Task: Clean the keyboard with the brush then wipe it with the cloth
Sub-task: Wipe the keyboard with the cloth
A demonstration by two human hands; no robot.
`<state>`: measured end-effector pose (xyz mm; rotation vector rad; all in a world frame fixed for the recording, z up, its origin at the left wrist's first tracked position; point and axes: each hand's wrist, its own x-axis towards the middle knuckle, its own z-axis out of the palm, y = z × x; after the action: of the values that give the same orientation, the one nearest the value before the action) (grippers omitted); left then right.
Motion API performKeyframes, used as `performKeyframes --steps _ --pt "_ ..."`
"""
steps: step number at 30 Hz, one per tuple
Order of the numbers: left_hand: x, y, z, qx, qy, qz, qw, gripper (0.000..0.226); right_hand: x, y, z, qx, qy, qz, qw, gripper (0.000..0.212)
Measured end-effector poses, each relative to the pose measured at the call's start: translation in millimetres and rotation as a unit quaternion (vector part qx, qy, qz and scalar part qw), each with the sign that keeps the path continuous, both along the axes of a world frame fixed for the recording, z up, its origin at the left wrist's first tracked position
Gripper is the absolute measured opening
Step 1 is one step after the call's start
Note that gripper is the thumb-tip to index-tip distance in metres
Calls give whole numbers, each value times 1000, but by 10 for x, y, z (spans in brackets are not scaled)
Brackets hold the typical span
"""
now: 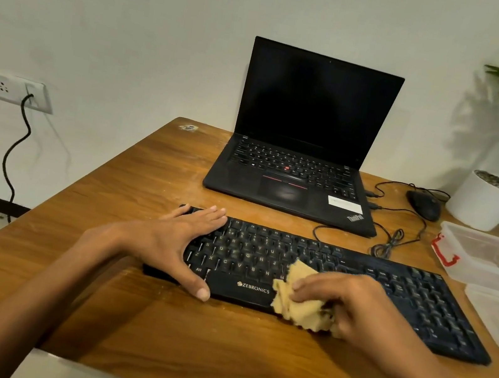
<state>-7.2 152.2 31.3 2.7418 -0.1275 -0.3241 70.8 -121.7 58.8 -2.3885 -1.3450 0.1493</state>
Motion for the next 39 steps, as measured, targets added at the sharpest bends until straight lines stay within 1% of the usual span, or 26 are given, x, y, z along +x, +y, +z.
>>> performKeyframes --steps 2,3,4,7,9,11,14,16,17,18,20,22,25,26,28,29,30,31,32,33,34,36,39 --pt "5 -70 29 -2 -2 -8 1000 127 34 8 53 42 -30 -20 998 50" --pt "19 -132 41 -1 -1 -12 1000 121 -3 71 59 60 -31 -11 998 50" --pt "42 -199 46 1 -2 -18 1000 119 -63 145 33 62 -30 9 998 51" --pt "113 -277 1 17 -16 -31 999 124 -166 274 -92 22 -33 69 997 51" --pt "97 -262 14 19 -13 -29 999 123 -74 193 -53 3 -10 48 999 47" --pt "61 -274 49 10 -4 -26 1000 116 50 122 33 -22 6 27 999 43" --pt "46 -303 57 0 5 -18 1000 107 30 311 88 -18 -58 34 998 38" --pt "53 -300 44 3 8 -16 1000 107 -69 459 6 -12 -74 73 994 45" --pt "49 -303 60 6 13 -16 1000 107 -96 476 -33 -13 -69 84 994 48" --pt "41 -308 81 8 16 -17 1000 106 -88 439 -36 -11 -52 75 996 48" --pt "31 -322 121 4 23 -13 1000 105 37 266 20 -15 -4 28 999 47" --pt "20 -332 145 -3 28 -9 1000 104 166 88 85 -15 29 4 999 52" --pt "27 -322 146 -7 28 -9 1000 104 239 24 91 0 23 0 1000 56" --pt "43 -325 152 -9 28 -9 1000 104 241 44 71 26 20 -4 999 55" --pt "103 -344 165 -20 26 3 999 101 226 129 29 110 -14 -20 994 52" --pt "145 -363 177 -21 21 8 1000 103 222 180 -7 146 -50 -22 988 52" --pt "195 -372 164 -18 10 9 1000 108 219 234 -66 160 -89 -16 983 53" --pt "236 -385 156 -12 -4 4 1000 117 207 282 -139 149 -128 1 980 55" --pt "273 -378 121 -2 -11 0 1000 125 181 316 -213 119 -165 27 979 57" --pt "294 -366 86 5 -11 -4 1000 128 161 322 -295 86 -194 56 976 57" --pt "310 -337 44 9 -7 -4 1000 127 169 306 -356 66 -209 82 972 57" --pt "314 -306 19 2 -3 -4 1000 121 290 220 -354 54 -201 92 974 56" --pt "314 -311 38 -7 -7 -7 1000 121 503 179 -183 42 -198 43 978 55"
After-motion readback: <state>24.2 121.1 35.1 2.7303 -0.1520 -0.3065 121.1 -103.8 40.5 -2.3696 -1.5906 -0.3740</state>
